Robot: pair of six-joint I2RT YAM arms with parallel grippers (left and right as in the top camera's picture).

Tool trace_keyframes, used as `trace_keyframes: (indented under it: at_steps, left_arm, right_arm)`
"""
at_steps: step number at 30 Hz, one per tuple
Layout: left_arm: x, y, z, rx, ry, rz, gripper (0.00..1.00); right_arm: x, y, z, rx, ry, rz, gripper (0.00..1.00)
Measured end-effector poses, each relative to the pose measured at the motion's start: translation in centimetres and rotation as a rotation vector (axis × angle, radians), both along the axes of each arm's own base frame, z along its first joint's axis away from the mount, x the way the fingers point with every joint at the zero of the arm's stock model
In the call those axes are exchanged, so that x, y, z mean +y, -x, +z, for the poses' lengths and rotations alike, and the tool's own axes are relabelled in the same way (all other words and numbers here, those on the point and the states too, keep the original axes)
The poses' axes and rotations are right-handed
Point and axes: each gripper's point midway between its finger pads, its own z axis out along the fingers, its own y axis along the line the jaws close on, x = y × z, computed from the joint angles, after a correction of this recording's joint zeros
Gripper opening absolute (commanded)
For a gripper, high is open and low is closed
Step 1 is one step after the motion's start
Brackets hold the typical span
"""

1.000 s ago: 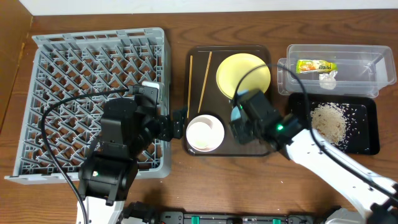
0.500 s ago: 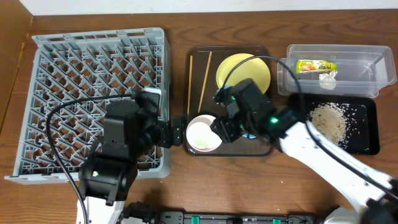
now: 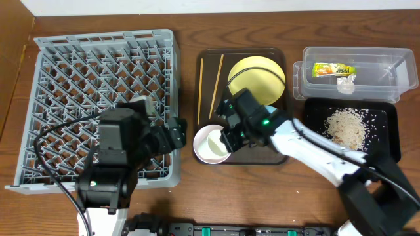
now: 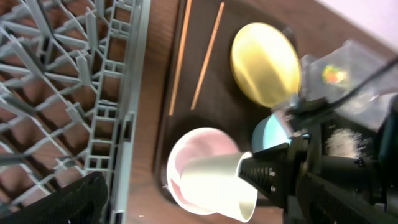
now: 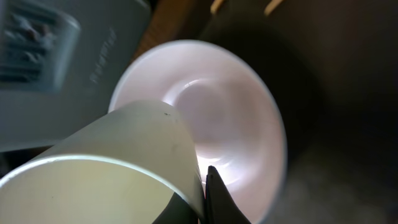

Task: Sort waste into correct bins and load items into the dishwasher

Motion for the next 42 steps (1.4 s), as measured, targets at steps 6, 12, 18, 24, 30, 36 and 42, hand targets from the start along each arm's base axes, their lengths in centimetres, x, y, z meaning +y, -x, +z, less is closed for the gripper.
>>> trace_keyframes:
  at_steps: [6, 12, 18, 24, 30, 36, 42]
  left_arm:
    - [0.0, -0.5, 1.7, -0.014, 0.226, 0.0, 0.96]
    - [-3.0, -1.2, 6.5, -0.143, 0.497, -0.244, 0.89]
    - [-6.3, 1.1, 9.3, -0.134, 0.729, -0.524, 0.89]
    - [-8.7, 3.4, 10.5, -0.095, 0.819, -0.686, 0.89]
    - [-10.5, 4.3, 10.8, -0.105, 0.805, -0.787, 0.69]
    - [-10.8, 4.6, 11.0, -0.113, 0.804, -0.815, 0.61]
    - [-11.2, 5.0, 11.2, -0.114, 0.807, -0.843, 0.54]
  right_arm:
    - [-3.7, -4.1, 9.4, -0.119, -0.22, -0.105, 0.01]
    - [-5.9, -4.2, 21.2, -0.308, -0.538, -0.008, 0.01]
    - [-4.2, -0.8, 24.2, -0.298, -0.694, 0.189, 0.01]
    - [-2.4, 1.2, 24.5, -0.276, -0.736, 0.289, 0.01]
    - [-0.8, 2.5, 24.6, -0.274, -0.756, 0.35, 0.01]
    - [-0.6, 3.0, 24.7, -0.268, -0.764, 0.369, 0.01]
    - [-0.4, 2.3, 24.1, -0.273, -0.741, 0.338, 0.68]
